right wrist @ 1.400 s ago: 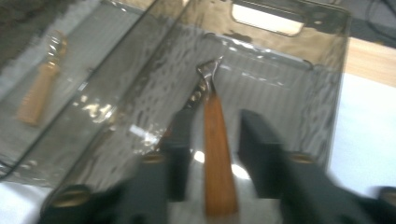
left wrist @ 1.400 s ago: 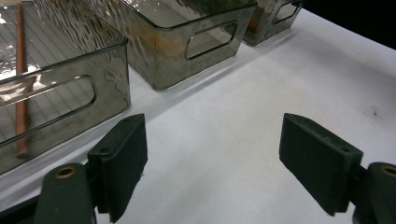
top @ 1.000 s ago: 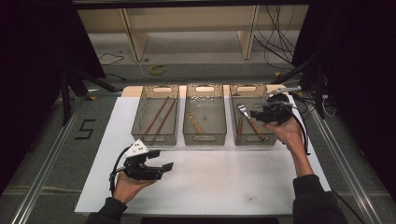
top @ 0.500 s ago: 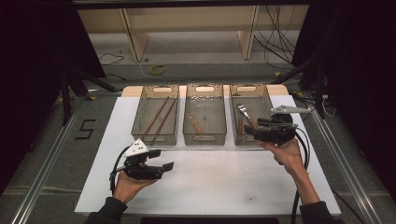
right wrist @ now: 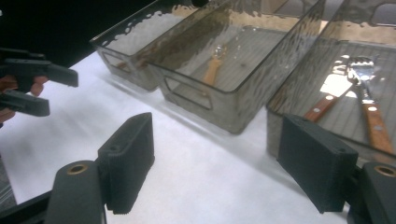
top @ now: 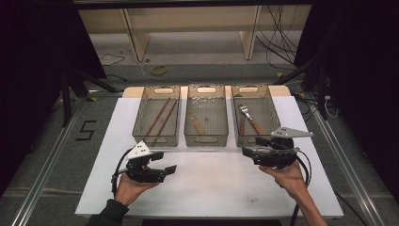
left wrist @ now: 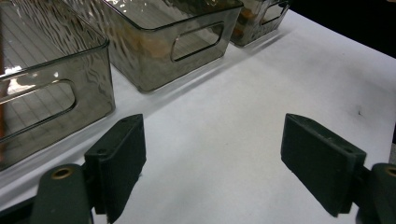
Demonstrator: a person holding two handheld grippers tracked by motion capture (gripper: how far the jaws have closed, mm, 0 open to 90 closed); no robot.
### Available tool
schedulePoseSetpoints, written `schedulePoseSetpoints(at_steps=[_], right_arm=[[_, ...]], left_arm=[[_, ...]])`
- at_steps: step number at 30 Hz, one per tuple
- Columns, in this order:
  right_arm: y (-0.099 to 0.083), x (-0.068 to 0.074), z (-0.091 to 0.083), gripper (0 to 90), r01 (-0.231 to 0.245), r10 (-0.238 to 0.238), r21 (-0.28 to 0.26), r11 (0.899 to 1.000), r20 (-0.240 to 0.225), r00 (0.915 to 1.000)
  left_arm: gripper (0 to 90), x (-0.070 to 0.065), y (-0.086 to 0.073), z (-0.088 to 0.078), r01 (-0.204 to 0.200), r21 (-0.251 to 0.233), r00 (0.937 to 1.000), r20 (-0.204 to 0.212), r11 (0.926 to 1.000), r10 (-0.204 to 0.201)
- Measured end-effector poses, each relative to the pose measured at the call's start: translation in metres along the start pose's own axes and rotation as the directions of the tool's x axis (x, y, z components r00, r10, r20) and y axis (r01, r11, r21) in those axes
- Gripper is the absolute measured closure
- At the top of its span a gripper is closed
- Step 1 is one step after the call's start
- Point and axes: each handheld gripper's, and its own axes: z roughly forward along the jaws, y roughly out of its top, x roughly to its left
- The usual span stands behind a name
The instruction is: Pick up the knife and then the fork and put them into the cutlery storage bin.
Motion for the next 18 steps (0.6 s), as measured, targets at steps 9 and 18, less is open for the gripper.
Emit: schedulePoseSetpoints(at_steps=[9, 18], right_arm=[[-0.016, 0.008, -0.002, 26.1, -0.003, 0.003, -0.027, 1.000, -0.025, 0.9997], [-0.030, 0.013, -0.008, 25.6, -0.001, -0.001, -0.054, 0.999, -0.026, 0.9997]], left_arm=[[21.1, -0.001, -0.002, 0.000, 0.000, 0.003, 0.9999, 0.010, 1.0000, 0.000], [20.4, -0.004, -0.003, -0.001, -0.001, -0.001, 0.9997, 0.025, 1.0000, 0.001]])
